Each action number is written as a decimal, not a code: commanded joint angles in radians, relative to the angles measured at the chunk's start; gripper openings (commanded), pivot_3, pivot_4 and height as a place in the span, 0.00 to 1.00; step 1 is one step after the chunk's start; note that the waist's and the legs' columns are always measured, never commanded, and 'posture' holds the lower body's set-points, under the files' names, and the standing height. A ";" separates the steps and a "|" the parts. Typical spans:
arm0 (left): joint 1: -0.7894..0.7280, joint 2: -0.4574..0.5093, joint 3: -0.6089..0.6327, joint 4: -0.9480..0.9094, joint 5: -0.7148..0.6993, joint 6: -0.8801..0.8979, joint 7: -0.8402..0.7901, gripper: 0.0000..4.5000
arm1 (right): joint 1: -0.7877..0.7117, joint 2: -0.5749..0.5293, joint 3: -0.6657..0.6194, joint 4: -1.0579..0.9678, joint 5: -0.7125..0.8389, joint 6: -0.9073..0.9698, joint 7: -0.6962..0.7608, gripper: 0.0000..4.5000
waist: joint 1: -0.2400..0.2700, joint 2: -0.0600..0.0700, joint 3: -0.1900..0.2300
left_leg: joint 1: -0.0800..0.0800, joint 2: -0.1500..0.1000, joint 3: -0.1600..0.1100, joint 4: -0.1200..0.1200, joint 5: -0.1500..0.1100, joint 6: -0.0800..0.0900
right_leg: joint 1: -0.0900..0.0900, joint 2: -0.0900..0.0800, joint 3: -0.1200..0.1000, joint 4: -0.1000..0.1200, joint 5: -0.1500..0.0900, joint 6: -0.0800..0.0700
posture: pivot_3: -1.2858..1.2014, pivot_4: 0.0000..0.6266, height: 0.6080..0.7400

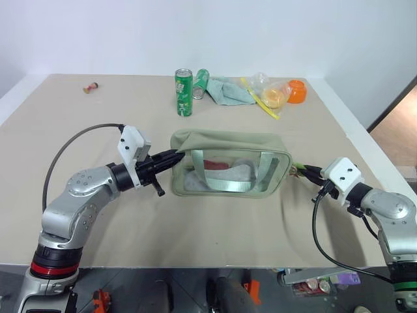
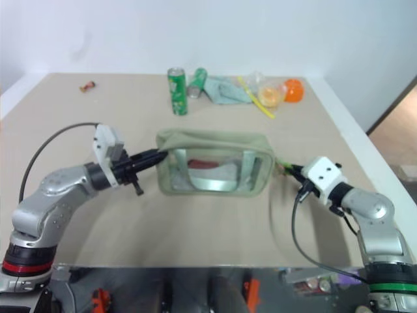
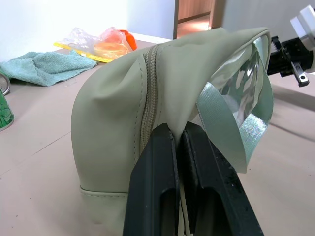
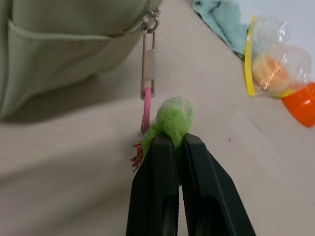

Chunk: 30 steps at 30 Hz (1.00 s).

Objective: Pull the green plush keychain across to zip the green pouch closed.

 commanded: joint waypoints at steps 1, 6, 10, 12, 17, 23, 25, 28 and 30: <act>0.013 0.006 0.016 -0.019 0.001 0.004 0.014 0.00 | 0.003 -0.003 0.012 0.041 -0.014 -0.036 0.011 0.02 | 0.000 0.000 0.000 | 0.001 0.000 0.000 0.000 0.000 0.000 | 0.001 0.000 0.000 0.000 0.000 0.000 | 0.52 0.24 1.00; 0.008 0.000 0.014 -0.014 0.002 0.002 0.022 0.00 | -0.021 0.024 0.052 0.071 -0.034 -0.068 -0.012 0.02 | 0.000 0.000 0.000 | 0.008 0.001 0.000 -0.001 0.000 0.000 | 0.008 0.001 -0.001 0.000 -0.001 -0.001 | 0.52 0.24 1.00; 0.004 -0.003 0.021 -0.014 -0.013 0.015 0.027 0.00 | -0.060 0.086 0.057 0.009 0.043 0.004 0.000 0.02 | -0.001 0.000 0.000 | 0.008 0.001 -0.001 -0.001 0.000 0.000 | 0.009 0.001 -0.001 0.000 0.000 -0.001 | 0.52 0.24 1.00; 0.006 0.001 0.028 -0.018 -0.029 0.018 0.018 0.00 | -0.082 0.128 0.037 -0.053 0.117 0.096 -0.005 0.16 | -0.001 0.000 0.000 | 0.008 0.001 -0.001 -0.001 0.000 0.000 | 0.009 0.001 -0.001 0.000 0.000 -0.001 | 0.52 0.24 1.00; 0.003 0.010 0.037 -0.013 -0.053 0.023 -0.003 0.32 | -0.115 0.152 0.025 -0.163 0.214 0.260 0.012 0.52 | -0.001 0.001 0.001 | 0.006 0.001 -0.005 -0.001 0.000 0.000 | 0.008 0.000 -0.001 0.000 -0.001 -0.001 | 0.52 0.24 1.00; -0.013 0.031 0.127 0.003 -0.102 0.041 0.015 0.77 | -0.032 0.059 -0.047 -0.146 0.241 0.275 0.092 0.98 | 0.001 0.001 0.001 | 0.005 0.000 -0.007 -0.001 0.000 0.000 | 0.007 0.000 -0.003 -0.001 -0.002 -0.001 | 0.52 0.24 1.00; 0.004 0.044 0.167 -0.001 -0.116 0.050 0.023 0.91 | 0.016 0.031 -0.077 -0.131 0.247 0.258 0.124 1.00 | 0.000 0.001 0.001 | 0.005 0.000 -0.008 -0.002 0.000 0.000 | 0.007 0.000 -0.004 -0.001 -0.003 -0.001 | 0.52 0.24 1.00; 0.051 0.059 0.224 -0.014 -0.120 0.046 0.048 0.99 | 0.105 0.007 -0.126 -0.095 0.255 0.228 0.161 1.00 | 0.000 0.001 0.001 | 0.005 0.000 -0.008 -0.003 -0.001 0.000 | 0.007 0.000 -0.004 -0.001 -0.003 -0.002 | 0.52 0.24 1.00; 0.080 0.059 0.245 -0.027 -0.113 0.040 0.073 0.99 | 0.146 0.005 -0.146 -0.070 0.261 0.211 0.181 1.00 | -0.001 0.001 0.001 | 0.006 0.000 -0.008 -0.003 -0.001 0.000 | 0.008 0.000 -0.004 -0.001 -0.004 -0.002 | 0.52 0.24 1.00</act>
